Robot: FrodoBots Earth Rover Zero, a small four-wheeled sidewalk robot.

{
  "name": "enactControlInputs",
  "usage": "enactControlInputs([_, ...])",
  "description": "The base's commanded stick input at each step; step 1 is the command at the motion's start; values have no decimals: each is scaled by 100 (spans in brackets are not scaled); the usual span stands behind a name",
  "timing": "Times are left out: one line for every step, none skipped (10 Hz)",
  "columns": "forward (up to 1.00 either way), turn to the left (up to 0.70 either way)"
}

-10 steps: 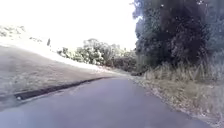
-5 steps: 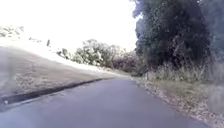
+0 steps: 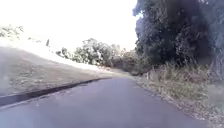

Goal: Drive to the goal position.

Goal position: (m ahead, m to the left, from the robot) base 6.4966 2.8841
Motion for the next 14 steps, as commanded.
enactControlInputs([70,0])
enactControlInputs([70,6])
enactControlInputs([70,12])
enactControlInputs([70,14])
enactControlInputs([70,14])
enactControlInputs([70,14])
enactControlInputs([70,14])
enactControlInputs([70,13])
enactControlInputs([70,6])
enactControlInputs([70,0])
enactControlInputs([70,0])
enactControlInputs([70,0])
enactControlInputs([70,0])
enactControlInputs([70,0])
